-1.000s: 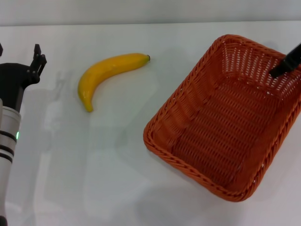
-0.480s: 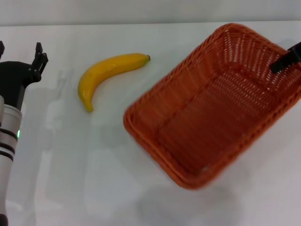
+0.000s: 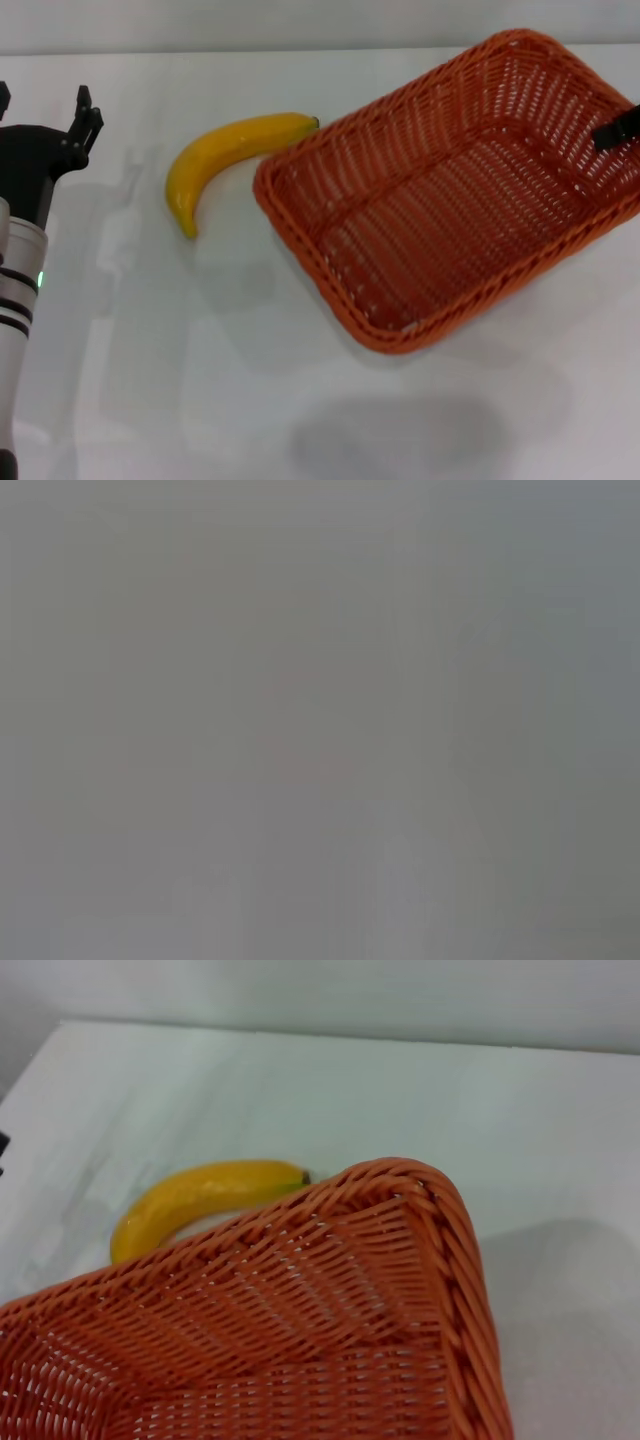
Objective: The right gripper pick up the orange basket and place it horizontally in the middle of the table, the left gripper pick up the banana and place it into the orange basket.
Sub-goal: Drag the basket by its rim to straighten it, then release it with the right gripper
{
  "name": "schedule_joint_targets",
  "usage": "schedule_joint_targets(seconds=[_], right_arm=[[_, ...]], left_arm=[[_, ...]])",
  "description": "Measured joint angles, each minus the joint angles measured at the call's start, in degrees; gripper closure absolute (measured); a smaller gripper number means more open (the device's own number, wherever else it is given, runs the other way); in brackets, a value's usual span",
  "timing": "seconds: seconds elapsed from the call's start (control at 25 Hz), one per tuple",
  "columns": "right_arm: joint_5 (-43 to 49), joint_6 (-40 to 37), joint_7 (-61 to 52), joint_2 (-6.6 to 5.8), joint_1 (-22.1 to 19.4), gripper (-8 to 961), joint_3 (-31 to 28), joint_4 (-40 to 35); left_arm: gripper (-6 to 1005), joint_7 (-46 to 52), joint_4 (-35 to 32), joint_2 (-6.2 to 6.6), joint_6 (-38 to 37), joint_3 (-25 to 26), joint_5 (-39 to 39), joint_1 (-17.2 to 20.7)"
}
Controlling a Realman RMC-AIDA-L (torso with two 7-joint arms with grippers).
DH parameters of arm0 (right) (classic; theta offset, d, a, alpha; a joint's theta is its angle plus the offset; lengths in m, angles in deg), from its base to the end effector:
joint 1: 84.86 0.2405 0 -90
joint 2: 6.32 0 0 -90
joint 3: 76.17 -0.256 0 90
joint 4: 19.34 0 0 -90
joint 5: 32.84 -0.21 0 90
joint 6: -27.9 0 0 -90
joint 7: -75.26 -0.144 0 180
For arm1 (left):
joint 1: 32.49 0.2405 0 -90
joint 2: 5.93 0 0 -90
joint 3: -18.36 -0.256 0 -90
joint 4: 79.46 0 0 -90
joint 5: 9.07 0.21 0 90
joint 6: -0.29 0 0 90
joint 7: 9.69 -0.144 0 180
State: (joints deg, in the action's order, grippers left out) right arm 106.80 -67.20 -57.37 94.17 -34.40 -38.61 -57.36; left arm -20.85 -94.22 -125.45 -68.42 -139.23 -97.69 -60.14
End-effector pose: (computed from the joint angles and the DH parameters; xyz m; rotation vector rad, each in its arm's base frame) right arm 0.2229 0.4196 0.1252 -2.5264 1.4146 0.1051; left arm -0.3164 0.3358 -0.0220 -1.4785 -0.4648 -0.5560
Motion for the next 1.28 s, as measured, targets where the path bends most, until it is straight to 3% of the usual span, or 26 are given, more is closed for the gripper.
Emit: schedule_joint_targets(seconds=[0.24,0.48,1.28], right_arm=[[-3.21,0.98,0.64,-0.15,-3.92,794,-3.28,0.52],[-6.17,3.18,1.09,0.8,-7.43,790,-4.67,0.75],[-9.43,11.14,0.99,5.73,-10.85,775,-4.78,-2.02]], left_arm=[[119,0.0,0.0,0.0,0.02,0.08,0.36,-0.14],[119,0.0,0.0,-0.01,0.12,0.34,0.38,-0.14],[119,-0.13,0.09,0.08,0.68,0.52,-0.07,-0.12]])
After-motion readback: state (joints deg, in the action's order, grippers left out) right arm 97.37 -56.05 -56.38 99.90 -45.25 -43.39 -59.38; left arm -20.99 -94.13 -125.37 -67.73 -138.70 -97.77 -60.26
